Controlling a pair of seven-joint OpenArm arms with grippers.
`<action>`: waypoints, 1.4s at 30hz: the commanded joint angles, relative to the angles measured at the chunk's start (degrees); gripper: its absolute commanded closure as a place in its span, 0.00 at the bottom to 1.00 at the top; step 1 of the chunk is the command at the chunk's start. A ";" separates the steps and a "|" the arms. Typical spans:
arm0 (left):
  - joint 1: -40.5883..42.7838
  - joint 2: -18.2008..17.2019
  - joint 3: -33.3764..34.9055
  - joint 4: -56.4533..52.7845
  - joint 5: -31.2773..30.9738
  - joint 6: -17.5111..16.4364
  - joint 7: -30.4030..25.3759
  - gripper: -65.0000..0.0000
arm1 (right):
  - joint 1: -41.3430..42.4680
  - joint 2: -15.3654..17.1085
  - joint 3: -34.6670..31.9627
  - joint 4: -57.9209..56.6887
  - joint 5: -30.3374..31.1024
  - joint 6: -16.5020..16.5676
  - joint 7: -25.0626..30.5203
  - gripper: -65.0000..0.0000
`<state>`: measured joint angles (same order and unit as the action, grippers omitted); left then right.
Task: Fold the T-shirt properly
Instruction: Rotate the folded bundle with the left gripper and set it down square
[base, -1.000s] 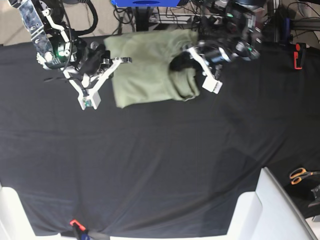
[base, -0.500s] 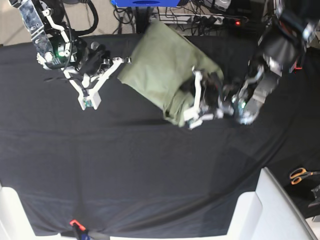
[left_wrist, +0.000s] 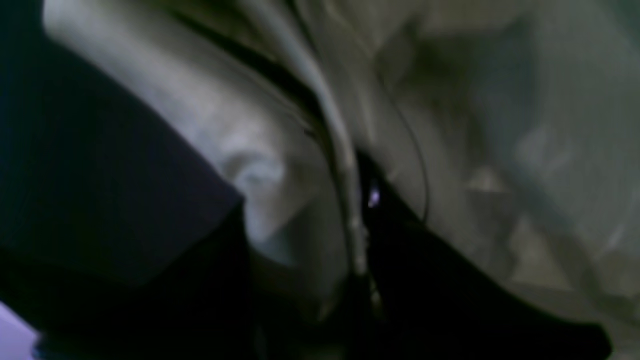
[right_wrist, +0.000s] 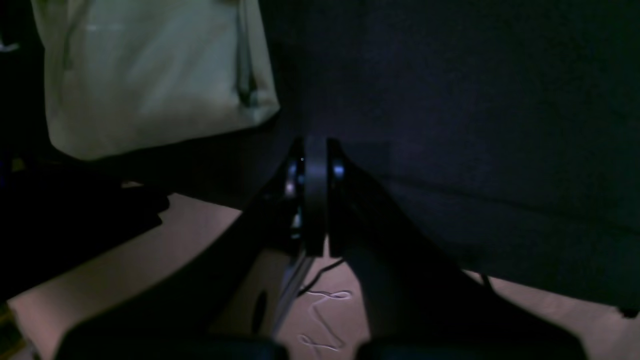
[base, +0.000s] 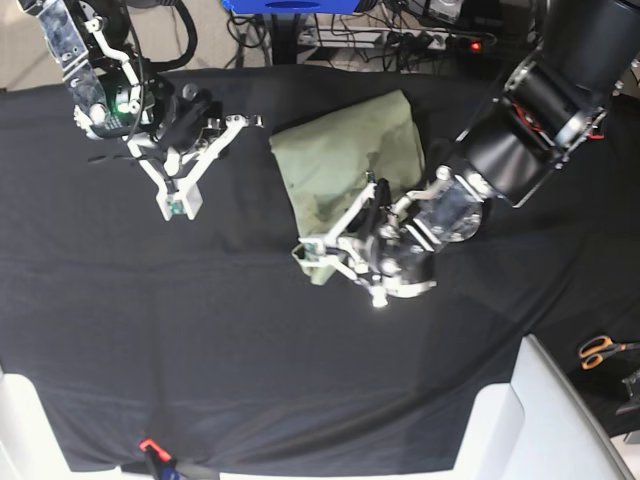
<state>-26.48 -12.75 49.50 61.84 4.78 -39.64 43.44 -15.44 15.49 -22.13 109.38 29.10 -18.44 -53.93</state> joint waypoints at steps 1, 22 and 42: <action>-0.20 1.46 0.13 -0.35 0.63 0.74 -4.63 1.00 | 0.37 -0.41 1.51 0.81 0.13 0.19 0.70 1.00; 0.24 5.68 0.83 -3.07 3.53 0.65 -5.59 1.00 | 0.19 -1.11 5.73 0.81 0.13 0.19 0.70 1.00; -2.05 2.34 0.22 4.57 3.53 0.65 -3.57 0.13 | 0.01 -1.20 5.56 0.81 0.13 0.19 0.70 1.00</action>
<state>-26.68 -10.76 50.04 65.23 8.75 -39.05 40.36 -15.79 14.09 -16.62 109.38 28.93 -18.41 -53.78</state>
